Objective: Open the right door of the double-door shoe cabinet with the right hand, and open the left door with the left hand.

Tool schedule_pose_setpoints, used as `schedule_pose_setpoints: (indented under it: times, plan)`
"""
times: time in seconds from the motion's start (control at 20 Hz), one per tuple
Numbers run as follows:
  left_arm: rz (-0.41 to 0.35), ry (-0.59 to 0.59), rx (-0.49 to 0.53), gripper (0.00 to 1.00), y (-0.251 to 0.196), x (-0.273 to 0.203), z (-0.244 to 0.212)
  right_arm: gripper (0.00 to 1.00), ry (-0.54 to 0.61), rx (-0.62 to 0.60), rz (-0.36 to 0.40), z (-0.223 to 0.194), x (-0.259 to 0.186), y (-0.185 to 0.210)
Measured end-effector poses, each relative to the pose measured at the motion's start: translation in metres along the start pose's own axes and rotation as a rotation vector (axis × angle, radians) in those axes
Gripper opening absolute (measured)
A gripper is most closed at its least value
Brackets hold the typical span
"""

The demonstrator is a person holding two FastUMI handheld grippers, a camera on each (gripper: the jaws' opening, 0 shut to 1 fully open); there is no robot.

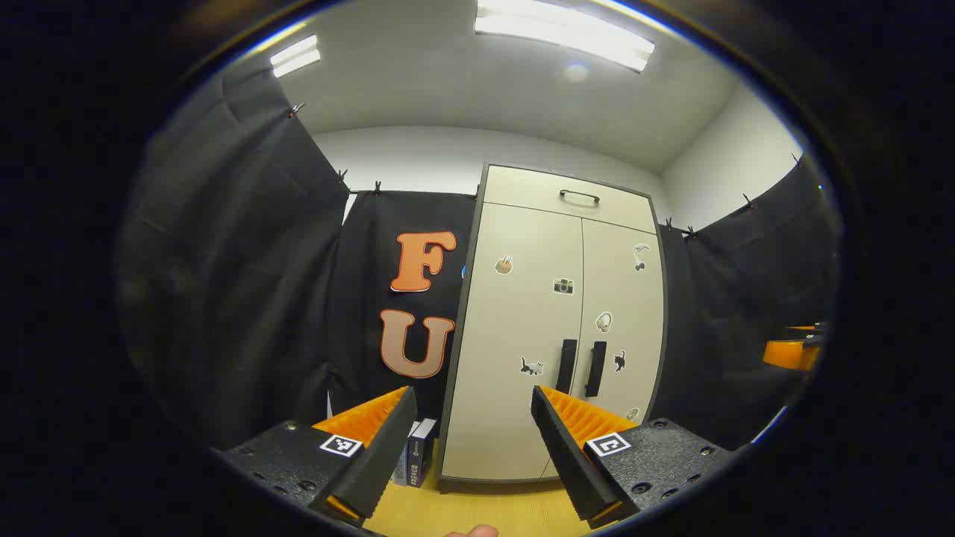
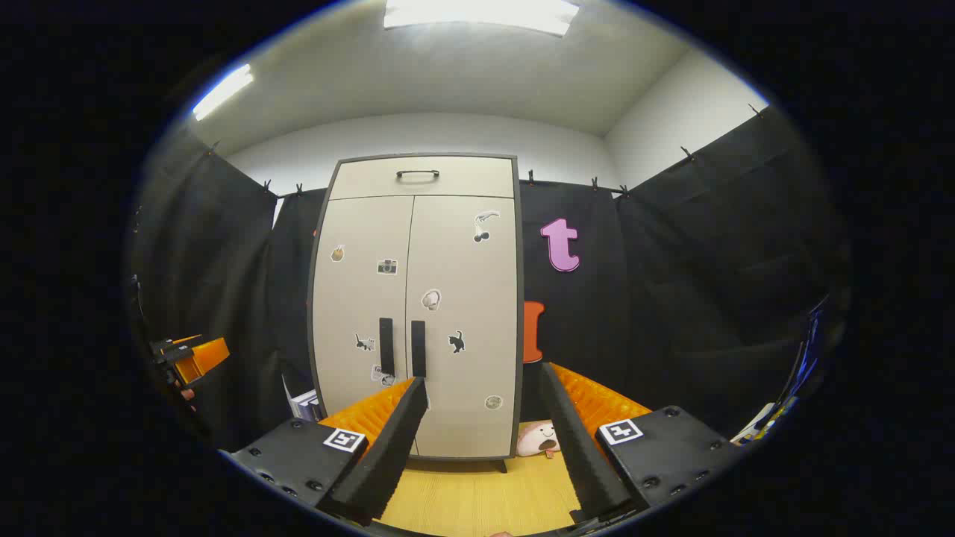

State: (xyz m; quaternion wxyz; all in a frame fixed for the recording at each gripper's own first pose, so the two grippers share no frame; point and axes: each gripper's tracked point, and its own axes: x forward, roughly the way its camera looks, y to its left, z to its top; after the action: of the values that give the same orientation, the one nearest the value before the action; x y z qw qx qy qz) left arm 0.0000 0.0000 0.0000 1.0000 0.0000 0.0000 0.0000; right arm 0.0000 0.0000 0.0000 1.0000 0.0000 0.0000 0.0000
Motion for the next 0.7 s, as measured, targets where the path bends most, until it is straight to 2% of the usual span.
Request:
schedule_pose_setpoints:
  times: [0.35,0.4,0.45,0.5,0.55,0.6,0.7]
  plan:
    - [0.013,-0.001,0.015,0.94,0.002,0.003,0.001,0.94,-0.023,0.011,-0.017,0.006,0.001,-0.001]
    - [0.014,-0.002,0.018,0.94,0.002,0.003,0.001,0.98,-0.025,0.02,-0.009,0.006,0.002,0.001]
    - [0.014,-0.002,0.018,0.94,0.002,0.004,0.001,0.94,-0.023,0.027,-0.001,0.005,0.002,0.004]
    - [0.011,-0.001,0.017,0.94,0.002,0.006,0.0,0.98,-0.016,0.03,-0.001,0.003,0.002,0.004]
    - [0.009,0.0,0.014,0.94,0.001,0.007,-0.001,0.98,-0.01,0.027,-0.005,0.001,0.003,0.002]
    - [0.006,0.002,0.011,0.91,-0.001,0.006,-0.003,0.94,-0.003,0.021,-0.01,-0.001,0.005,0.002]
    - [-0.005,0.004,0.008,0.94,-0.002,0.008,-0.005,0.94,0.006,0.012,-0.017,-0.005,0.009,0.003]
